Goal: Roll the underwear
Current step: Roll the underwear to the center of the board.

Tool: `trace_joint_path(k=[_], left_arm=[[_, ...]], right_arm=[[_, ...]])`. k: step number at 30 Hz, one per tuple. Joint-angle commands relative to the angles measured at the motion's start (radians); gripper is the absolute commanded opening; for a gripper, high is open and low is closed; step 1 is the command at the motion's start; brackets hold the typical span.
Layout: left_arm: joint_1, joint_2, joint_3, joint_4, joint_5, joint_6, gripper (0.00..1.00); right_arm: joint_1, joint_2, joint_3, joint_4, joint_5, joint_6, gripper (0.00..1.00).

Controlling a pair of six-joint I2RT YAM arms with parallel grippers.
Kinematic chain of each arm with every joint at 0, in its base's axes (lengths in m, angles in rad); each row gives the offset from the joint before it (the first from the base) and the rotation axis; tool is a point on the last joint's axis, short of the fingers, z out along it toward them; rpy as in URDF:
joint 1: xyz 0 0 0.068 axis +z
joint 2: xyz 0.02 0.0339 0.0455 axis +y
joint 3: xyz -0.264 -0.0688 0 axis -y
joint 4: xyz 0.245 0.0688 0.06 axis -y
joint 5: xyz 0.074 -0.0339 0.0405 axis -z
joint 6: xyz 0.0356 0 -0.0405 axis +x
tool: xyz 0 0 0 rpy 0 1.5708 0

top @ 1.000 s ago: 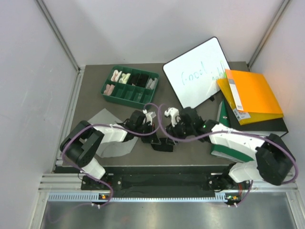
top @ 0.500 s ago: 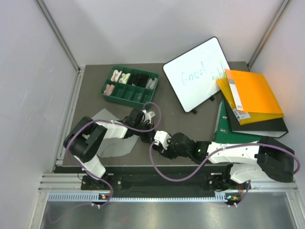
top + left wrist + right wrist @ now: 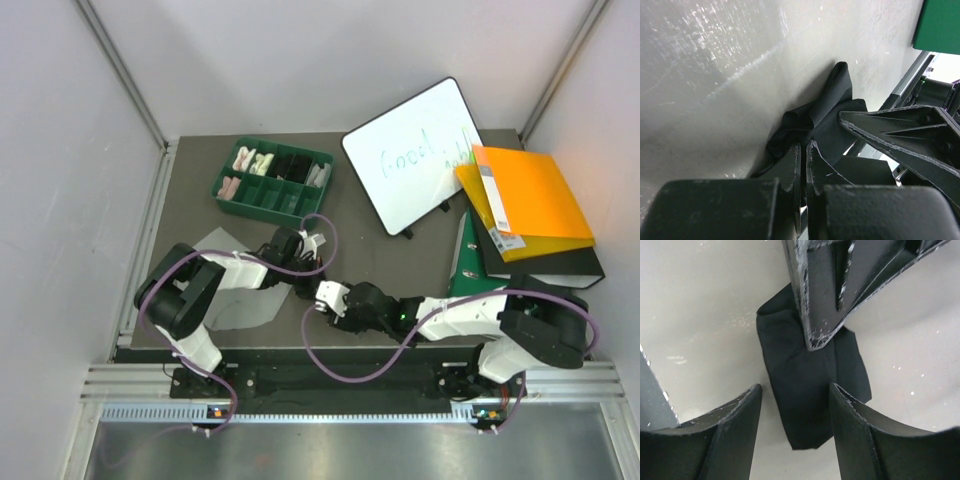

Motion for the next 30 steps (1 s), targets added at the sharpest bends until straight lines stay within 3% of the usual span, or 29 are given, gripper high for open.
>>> trace_joint_path(k=[1, 3, 4, 5, 9, 11, 15, 19, 30], left_arm=[[-0.002, 0.050, -0.021, -0.152, -0.073, 0.067, 0.00], [-0.001, 0.050, -0.018, -0.152, -0.065, 0.071, 0.00], [-0.001, 0.050, -0.019, -0.152, -0.065, 0.074, 0.00], [-0.001, 0.047, -0.018, -0.152, -0.060, 0.077, 0.00], [-0.001, 0.018, -0.021, -0.143, -0.057, 0.075, 0.00], [0.004, -0.012, -0.016, -0.146, -0.072, 0.069, 0.07], [0.039, -0.091, -0.010, -0.178, -0.117, 0.060, 0.35], [0.067, -0.213, -0.013, -0.215, -0.169, 0.067, 0.50], [0.065, -0.281, -0.090, -0.184, -0.143, 0.014, 0.56]], right_arm=[[0.014, 0.052, 0.034, 0.040, 0.024, -0.028, 0.55], [0.013, 0.087, 0.047, 0.034, 0.018, -0.028, 0.49], [0.014, 0.101, 0.055, 0.023, 0.010, -0.028, 0.43], [0.014, 0.115, 0.063, 0.014, 0.007, -0.027, 0.29], [0.010, 0.149, 0.110, -0.060, -0.051, -0.008, 0.09], [0.006, 0.152, 0.127, -0.120, -0.092, 0.019, 0.00], [-0.038, 0.135, 0.179, -0.221, -0.224, 0.100, 0.00], [-0.092, 0.136, 0.233, -0.298, -0.342, 0.182, 0.00], [-0.260, 0.218, 0.308, -0.327, -0.598, 0.317, 0.00]])
